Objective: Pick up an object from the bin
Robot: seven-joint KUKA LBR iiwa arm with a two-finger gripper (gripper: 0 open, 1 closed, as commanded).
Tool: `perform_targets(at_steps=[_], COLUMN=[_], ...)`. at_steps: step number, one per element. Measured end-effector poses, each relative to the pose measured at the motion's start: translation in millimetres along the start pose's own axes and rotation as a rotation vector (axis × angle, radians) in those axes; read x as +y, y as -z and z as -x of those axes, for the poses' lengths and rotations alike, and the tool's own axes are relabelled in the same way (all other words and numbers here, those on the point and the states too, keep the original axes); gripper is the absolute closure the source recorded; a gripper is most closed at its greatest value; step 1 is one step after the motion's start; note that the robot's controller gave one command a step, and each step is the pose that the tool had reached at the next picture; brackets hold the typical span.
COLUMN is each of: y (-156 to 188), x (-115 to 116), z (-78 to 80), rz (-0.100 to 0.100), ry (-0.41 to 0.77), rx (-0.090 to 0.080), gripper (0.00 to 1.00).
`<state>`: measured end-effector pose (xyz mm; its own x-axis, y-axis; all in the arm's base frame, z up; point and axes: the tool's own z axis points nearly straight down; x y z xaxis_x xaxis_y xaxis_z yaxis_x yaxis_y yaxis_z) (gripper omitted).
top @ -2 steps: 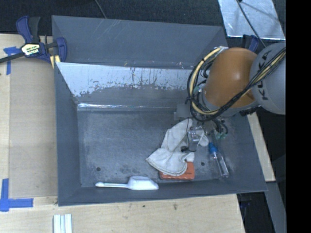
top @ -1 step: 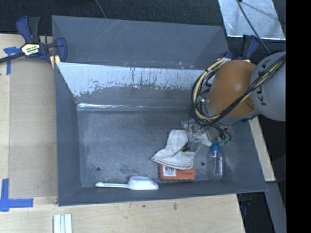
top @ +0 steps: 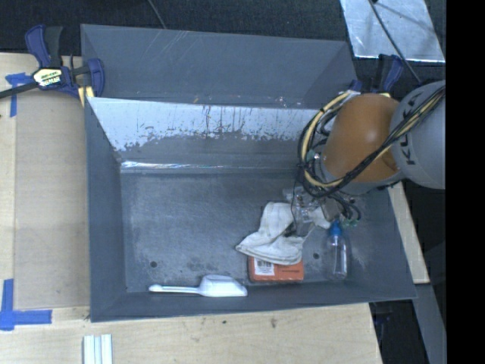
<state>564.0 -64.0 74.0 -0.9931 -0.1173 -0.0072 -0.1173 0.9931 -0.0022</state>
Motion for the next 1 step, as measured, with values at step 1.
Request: perform_targets(at_steps=[1], y=[129.1], x=[4.5], z=[14.5], rz=[0.002], ry=[0.030], rx=[0.004], gripper=[1.00])
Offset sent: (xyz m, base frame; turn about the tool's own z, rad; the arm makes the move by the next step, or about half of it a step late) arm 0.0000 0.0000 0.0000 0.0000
